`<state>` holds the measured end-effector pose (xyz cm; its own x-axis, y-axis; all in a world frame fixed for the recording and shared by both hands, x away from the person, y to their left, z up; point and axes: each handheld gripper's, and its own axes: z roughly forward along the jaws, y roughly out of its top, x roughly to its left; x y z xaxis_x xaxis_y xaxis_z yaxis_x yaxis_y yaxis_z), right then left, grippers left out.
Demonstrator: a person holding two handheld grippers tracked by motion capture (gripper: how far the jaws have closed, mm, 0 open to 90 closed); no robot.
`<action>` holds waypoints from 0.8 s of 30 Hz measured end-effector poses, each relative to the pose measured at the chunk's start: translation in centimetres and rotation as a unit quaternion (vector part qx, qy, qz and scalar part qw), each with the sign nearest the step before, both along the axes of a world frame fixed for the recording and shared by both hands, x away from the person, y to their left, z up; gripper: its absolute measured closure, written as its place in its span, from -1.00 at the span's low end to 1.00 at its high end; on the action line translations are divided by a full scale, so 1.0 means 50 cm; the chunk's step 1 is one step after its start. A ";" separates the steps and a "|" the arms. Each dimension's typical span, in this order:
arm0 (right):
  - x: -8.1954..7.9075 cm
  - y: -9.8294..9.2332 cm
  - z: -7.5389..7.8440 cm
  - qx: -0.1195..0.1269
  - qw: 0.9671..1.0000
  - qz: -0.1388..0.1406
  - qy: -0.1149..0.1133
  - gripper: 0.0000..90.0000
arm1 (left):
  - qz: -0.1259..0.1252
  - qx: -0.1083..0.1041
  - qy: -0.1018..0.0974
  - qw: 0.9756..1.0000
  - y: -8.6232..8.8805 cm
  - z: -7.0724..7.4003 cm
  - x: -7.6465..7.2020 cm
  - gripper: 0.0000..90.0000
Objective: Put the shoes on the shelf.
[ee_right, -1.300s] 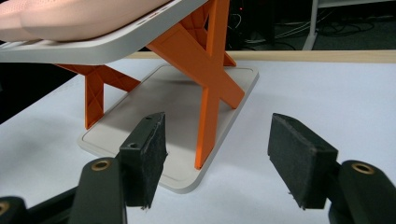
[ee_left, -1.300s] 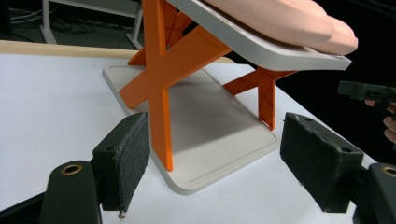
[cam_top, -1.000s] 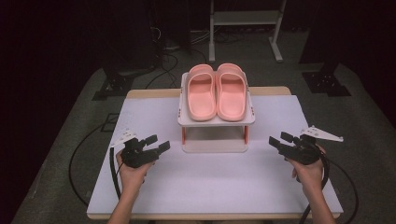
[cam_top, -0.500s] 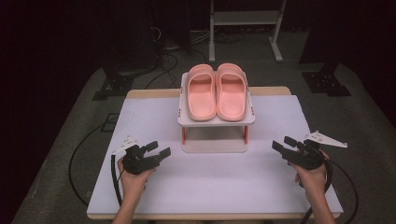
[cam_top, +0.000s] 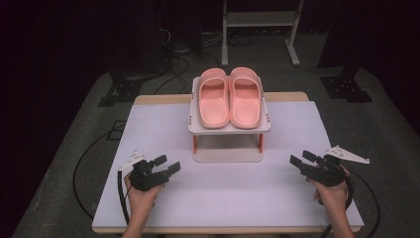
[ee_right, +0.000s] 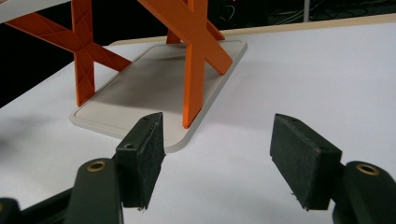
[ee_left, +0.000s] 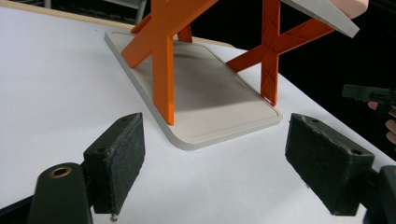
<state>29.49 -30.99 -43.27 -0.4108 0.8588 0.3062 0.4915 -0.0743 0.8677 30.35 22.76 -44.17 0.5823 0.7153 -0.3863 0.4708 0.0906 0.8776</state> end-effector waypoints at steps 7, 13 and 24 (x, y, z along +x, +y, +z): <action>-0.012 -0.008 -0.014 0.002 1.000 -0.002 0.003 -0.24 | 0.003 0.000 -0.001 1.000 0.006 -0.006 -0.009 -0.57; -0.024 -0.017 -0.032 0.003 1.000 -0.007 0.009 -0.24 | 0.004 0.001 -0.003 1.000 0.006 -0.008 -0.013 -0.58; -0.055 -0.021 -0.050 0.008 1.000 -0.009 0.008 -0.26 | 0.009 0.000 -0.001 1.000 0.013 -0.015 -0.019 -0.59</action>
<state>26.75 -32.05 -45.77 -0.3908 0.8605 0.3269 0.5034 -0.0975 0.8585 29.42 23.41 -44.94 0.5705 0.7255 -0.3850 0.4677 0.0983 0.8784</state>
